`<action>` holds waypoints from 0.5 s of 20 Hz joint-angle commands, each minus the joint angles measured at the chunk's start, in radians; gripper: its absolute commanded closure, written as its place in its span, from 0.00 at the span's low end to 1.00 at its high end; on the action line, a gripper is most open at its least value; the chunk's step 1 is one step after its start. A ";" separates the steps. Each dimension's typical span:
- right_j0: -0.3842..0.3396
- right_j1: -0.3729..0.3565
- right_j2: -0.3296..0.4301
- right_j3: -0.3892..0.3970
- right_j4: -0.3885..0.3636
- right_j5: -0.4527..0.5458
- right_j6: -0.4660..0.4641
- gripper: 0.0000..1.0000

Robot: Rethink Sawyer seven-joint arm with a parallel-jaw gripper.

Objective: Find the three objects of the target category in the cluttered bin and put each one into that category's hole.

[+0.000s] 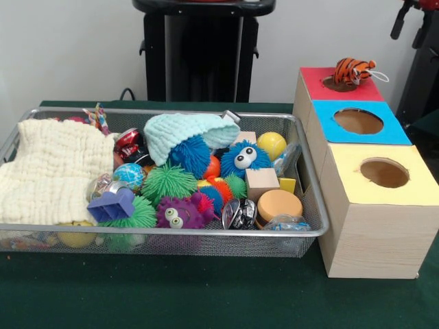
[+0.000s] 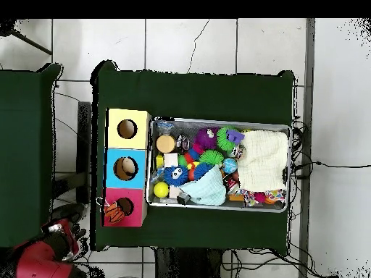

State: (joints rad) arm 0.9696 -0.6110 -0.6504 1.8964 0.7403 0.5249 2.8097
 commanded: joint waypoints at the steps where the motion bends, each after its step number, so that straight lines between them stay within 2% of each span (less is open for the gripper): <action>1: -0.006 -0.037 0.054 0.014 0.024 0.068 0.285 0.00; 10: -0.014 -0.075 0.122 0.124 0.059 -0.059 0.243 0.00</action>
State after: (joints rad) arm 0.9781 -0.6534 -0.6497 1.9052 0.7478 0.5227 2.8250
